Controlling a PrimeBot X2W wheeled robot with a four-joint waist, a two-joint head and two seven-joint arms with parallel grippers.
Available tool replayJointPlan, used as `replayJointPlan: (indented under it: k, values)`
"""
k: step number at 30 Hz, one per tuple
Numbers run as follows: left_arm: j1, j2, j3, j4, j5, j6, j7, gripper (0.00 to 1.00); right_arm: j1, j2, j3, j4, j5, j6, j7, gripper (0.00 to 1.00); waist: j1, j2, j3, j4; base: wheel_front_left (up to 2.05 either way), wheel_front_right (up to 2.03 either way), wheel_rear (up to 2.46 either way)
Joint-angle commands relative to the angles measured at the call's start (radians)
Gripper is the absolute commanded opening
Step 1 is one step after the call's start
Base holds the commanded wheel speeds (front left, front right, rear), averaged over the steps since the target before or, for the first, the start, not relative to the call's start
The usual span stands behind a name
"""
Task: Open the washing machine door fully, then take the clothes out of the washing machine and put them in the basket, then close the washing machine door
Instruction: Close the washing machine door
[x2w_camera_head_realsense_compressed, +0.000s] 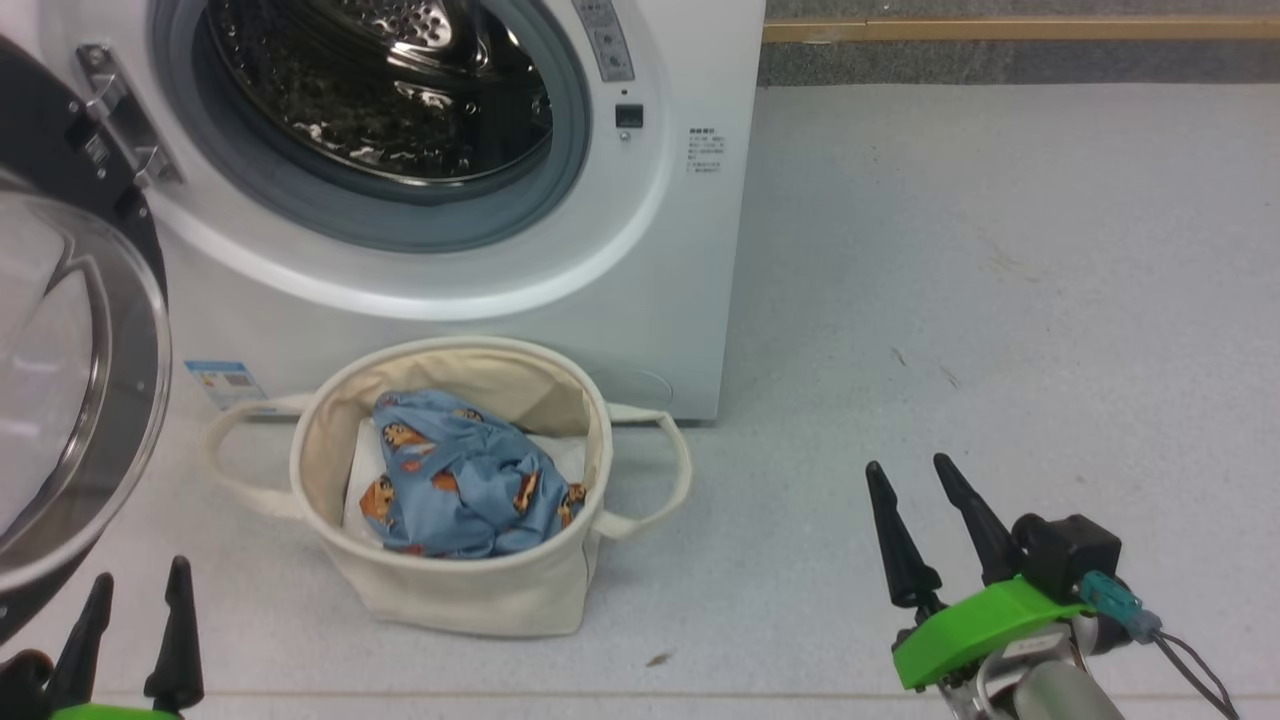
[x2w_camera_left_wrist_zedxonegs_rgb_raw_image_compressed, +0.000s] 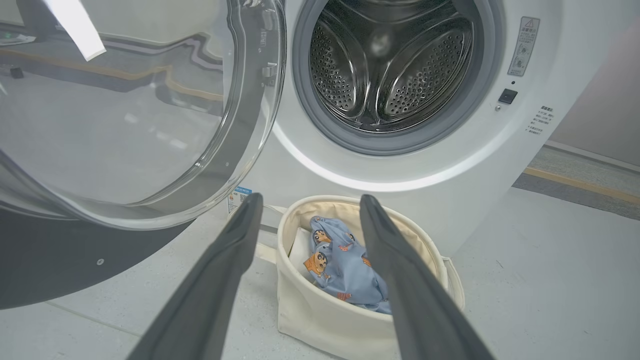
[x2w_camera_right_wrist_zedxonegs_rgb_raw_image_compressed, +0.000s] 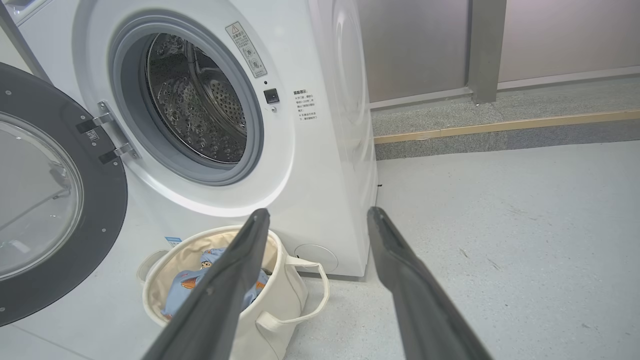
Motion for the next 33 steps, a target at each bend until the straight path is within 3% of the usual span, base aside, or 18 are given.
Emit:
replayJointPlan:
  k: [1, 9, 20, 33]
  values:
    - [-0.046, 0.025, 0.046, -0.020, 0.006, -0.005, -0.012, 1.00, -0.023, 0.001, 0.018, -0.029, -0.006, 0.001, -0.005, 1.00, 0.0000, -0.0001, 0.000, 0.000, -1.27, 1.27, 0.00]
    - [-0.050, 0.021, 0.060, -0.018, 0.020, -0.002, -0.012, 1.00, -0.026, 0.002, 0.019, -0.032, -0.004, 0.001, -0.005, 1.00, 0.0000, -0.0001, 0.005, 0.003, -0.66, 0.66, 0.00]
    - [-0.059, -0.006, 0.136, -0.059, 0.068, 0.034, -0.012, 1.00, -0.042, 0.002, 0.025, -0.039, -0.005, 0.001, -0.005, 1.00, 0.0000, -0.0001, 0.031, 0.030, 0.00, 0.00, 0.00]
    - [-0.060, -0.035, 0.181, -0.068, 0.090, 0.046, -0.012, 1.00, -0.041, 0.001, 0.040, -0.041, -0.002, 0.001, -0.005, 1.00, 0.0000, -0.0001, 0.016, 0.157, 0.00, 0.00, 0.00]
